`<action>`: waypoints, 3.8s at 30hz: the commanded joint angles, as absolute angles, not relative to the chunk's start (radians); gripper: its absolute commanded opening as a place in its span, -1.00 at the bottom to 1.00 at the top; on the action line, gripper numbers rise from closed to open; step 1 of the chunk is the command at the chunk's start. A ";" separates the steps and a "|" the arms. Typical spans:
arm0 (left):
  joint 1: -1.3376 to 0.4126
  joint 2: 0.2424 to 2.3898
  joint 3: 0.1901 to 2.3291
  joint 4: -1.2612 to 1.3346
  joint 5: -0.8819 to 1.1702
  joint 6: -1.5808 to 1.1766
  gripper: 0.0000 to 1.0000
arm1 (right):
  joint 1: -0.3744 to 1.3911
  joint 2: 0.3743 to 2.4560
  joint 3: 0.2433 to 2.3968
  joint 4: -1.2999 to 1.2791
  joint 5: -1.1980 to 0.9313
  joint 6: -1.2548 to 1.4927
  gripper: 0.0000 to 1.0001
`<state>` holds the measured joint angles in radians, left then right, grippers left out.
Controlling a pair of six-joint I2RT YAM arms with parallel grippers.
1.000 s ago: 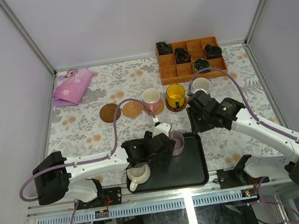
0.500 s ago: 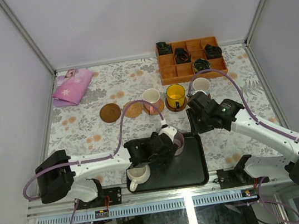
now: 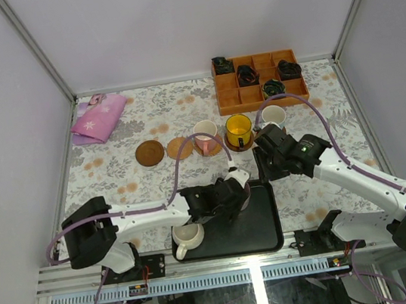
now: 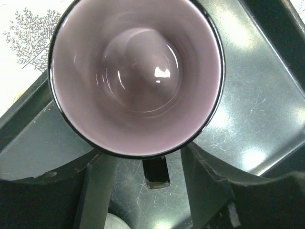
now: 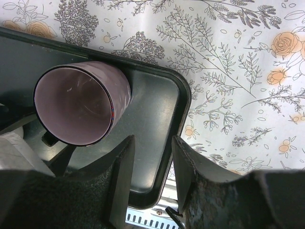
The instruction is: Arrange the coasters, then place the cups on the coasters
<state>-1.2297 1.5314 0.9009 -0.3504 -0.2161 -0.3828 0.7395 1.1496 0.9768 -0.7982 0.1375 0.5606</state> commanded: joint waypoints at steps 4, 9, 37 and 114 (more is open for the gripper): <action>-1.232 1.580 0.955 -0.305 -0.228 -0.392 -0.25 | 0.737 1.157 0.983 -0.767 0.142 0.530 -0.11; -1.229 1.603 0.971 -0.330 -0.231 -0.412 -0.75 | 0.738 1.157 0.984 -0.774 0.147 0.523 -0.11; -1.127 1.156 1.061 -0.562 -0.757 -0.503 -1.00 | 0.722 1.253 1.165 -0.695 0.295 0.443 -0.18; -0.517 1.619 0.963 -0.064 -0.339 -0.397 -1.00 | 0.436 1.490 1.279 -0.472 0.043 0.431 -0.14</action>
